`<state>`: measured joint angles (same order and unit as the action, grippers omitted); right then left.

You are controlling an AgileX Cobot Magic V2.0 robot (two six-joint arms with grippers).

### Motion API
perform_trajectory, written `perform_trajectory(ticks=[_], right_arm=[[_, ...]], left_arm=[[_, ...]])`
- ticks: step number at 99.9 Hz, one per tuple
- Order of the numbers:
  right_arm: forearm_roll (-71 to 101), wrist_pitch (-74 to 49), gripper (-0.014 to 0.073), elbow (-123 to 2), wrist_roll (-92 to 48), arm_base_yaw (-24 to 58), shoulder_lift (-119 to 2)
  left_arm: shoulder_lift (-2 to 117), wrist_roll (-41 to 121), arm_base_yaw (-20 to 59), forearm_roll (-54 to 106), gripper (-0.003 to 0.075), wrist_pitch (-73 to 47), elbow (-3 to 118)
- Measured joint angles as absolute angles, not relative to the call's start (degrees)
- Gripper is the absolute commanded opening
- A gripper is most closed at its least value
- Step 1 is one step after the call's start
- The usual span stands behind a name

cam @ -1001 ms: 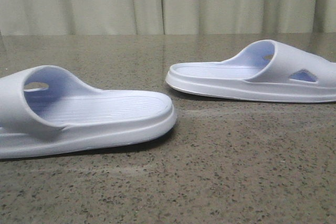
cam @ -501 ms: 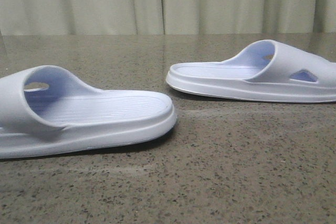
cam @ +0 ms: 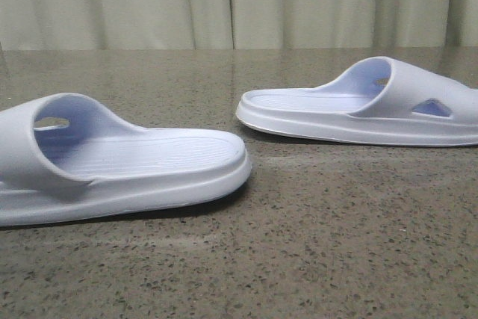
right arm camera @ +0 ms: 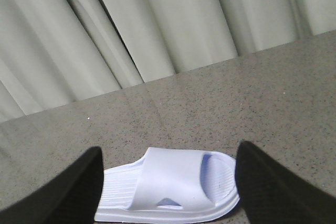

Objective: Insert blue slippers together front up
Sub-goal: 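Grasp the slipper nearest the left gripper by its heel edge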

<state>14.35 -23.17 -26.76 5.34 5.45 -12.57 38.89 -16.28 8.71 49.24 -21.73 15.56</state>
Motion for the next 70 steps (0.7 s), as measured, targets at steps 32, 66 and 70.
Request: perform_trajectory(ticks=[32,66,70], right_arm=[[14.35,-23.17,0.0456,-26.76,5.34,5.45,-12.57],[14.35,-23.04,0.0456,-26.76,5.34,5.45,-12.57],[14.35,-23.04,0.0456,-26.76,5.34,5.45,-12.57]], left_arm=[[39.10,-15.13,8.71,50.24,0.0507,-22.01,15.46],[44.02,-10.39,8.71,56.08,0.0507,-20.70,16.12],[44.86,-8.57,8.71,57.81,0.0507,-20.42,16.23]])
